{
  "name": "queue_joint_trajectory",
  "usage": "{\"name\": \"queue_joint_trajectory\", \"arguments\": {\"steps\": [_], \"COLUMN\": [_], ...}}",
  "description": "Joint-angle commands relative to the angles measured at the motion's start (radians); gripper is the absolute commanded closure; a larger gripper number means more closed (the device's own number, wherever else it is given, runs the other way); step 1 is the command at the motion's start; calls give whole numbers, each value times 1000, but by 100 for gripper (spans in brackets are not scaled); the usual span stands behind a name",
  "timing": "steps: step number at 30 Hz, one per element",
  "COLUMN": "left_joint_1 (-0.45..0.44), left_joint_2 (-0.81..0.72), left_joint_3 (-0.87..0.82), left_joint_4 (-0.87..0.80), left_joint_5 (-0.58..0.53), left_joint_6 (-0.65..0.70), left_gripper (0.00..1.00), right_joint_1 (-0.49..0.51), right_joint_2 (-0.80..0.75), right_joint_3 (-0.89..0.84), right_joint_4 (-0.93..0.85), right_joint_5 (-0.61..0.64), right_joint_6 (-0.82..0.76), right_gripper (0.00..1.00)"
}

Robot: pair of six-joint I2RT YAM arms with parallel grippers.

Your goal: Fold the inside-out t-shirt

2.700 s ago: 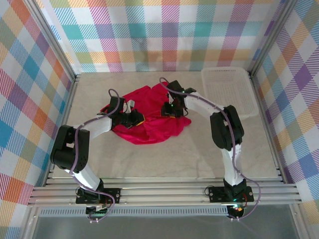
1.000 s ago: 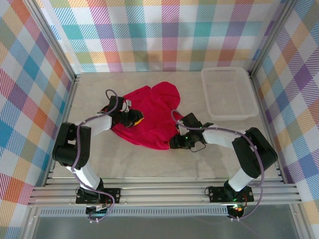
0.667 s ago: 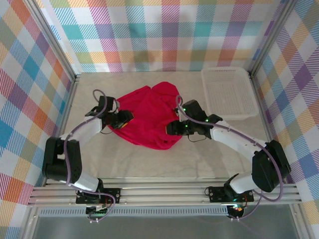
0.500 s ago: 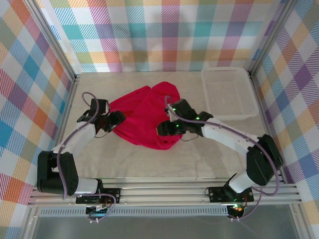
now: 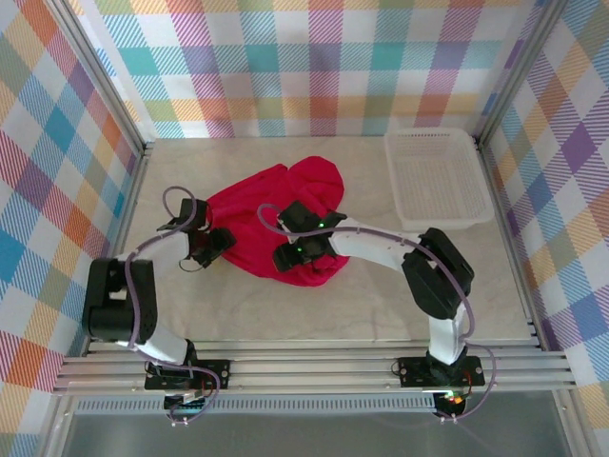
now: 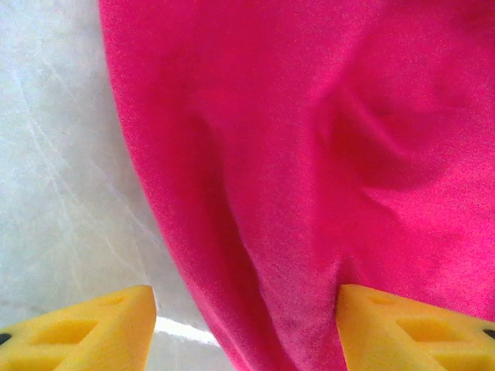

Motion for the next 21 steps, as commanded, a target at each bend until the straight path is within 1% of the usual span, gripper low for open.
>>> {"name": "queue_joint_trajectory", "arguments": {"steps": [1,2,3,4,5,6,7,8,10,12,15,16,19,21], "left_joint_1": [18,22,26,34,43,51,59,71,91,121,176,198,241,246], "left_joint_2": [72,97,115,135,148,155,160,157,151,152,167,174,172,162], "left_joint_3": [36,41,45,46,45,43,41,43,53,87,145,162,169,167], "left_joint_4": [67,75,81,92,103,112,118,118,101,67,39,5,9,9], "left_joint_5": [11,15,22,34,45,57,66,69,61,56,70,76,82,72], "left_joint_6": [-6,-6,-7,-12,-17,-20,-25,-25,-18,-1,20,21,6,5], "left_gripper": [41,43,45,50,57,66,75,84,99,100,100,100,100,100], "right_joint_1": [8,8,8,8,8,8,8,8,5,-11,-73,-110,-255,-320], "right_joint_2": [92,118,137,149,154,148,132,106,46,-14,-95,-129,-207,-248], "right_joint_3": [89,117,141,164,189,210,231,250,307,401,557,602,705,744], "right_joint_4": [-80,-102,-119,-137,-164,-185,-215,-247,-333,-455,-627,-668,-746,-765], "right_joint_5": [92,117,131,152,173,187,201,212,212,173,62,-12,-219,-284], "right_joint_6": [-40,-45,-48,-49,-43,-41,-36,-37,-48,-70,-98,-105,-95,-90], "right_gripper": [36,39,47,61,82,98,100,100,100,100,100,100,100,100]}}
